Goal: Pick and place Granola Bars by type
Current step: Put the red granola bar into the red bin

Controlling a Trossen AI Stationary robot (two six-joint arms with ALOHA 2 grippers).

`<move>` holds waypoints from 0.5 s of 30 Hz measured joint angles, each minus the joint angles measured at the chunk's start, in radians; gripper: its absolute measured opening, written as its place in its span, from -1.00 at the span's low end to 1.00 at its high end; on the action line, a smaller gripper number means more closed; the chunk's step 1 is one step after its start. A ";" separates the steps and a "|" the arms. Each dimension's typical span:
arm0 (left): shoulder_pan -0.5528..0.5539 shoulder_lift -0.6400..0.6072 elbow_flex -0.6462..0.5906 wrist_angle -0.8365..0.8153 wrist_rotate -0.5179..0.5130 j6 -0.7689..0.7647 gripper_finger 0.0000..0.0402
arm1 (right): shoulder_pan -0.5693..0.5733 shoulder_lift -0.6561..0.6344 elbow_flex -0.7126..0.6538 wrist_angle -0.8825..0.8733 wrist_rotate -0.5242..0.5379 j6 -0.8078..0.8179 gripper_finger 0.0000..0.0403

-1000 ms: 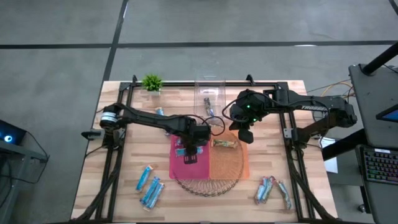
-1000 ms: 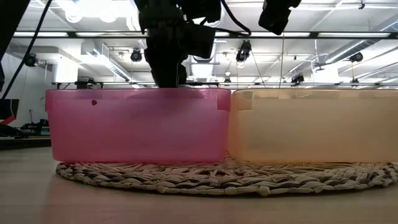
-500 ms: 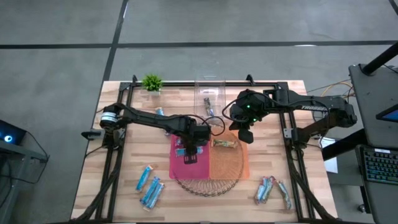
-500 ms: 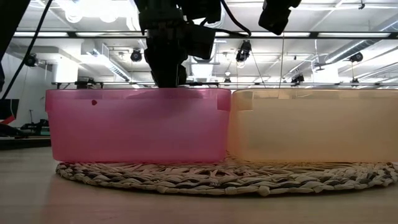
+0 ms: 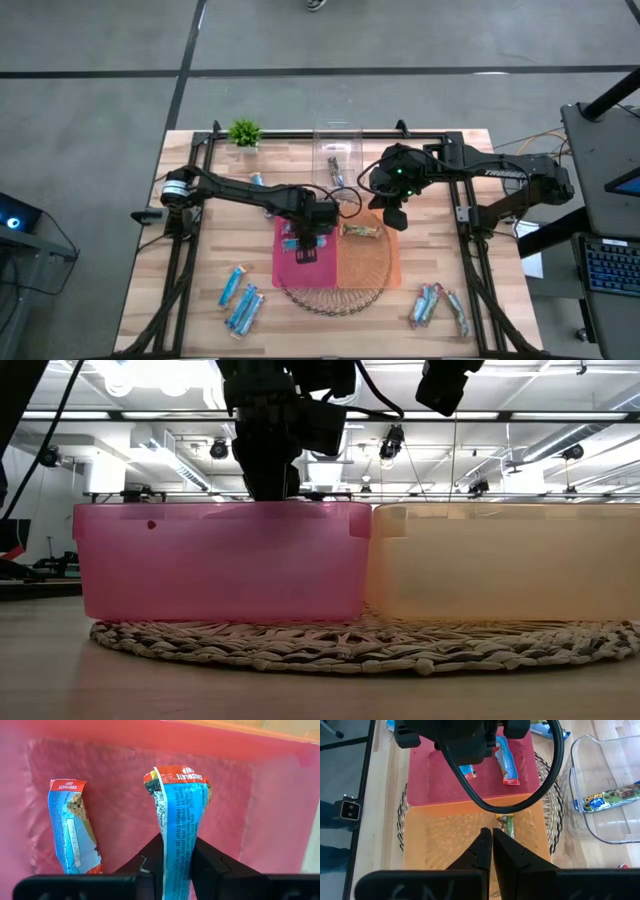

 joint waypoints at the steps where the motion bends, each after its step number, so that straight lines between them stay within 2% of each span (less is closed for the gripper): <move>1: 0.000 0.000 0.000 0.000 0.001 0.000 -0.69 | 0.000 0.000 0.000 0.000 0.000 0.000 -0.96; 10: 0.000 0.000 0.000 -0.005 -0.010 -0.009 -0.33 | 0.000 0.000 0.000 0.000 0.000 0.000 -0.96; 15: 0.000 0.000 0.000 -0.008 -0.013 -0.008 -0.26 | 0.000 0.000 0.000 0.000 0.000 0.000 -0.96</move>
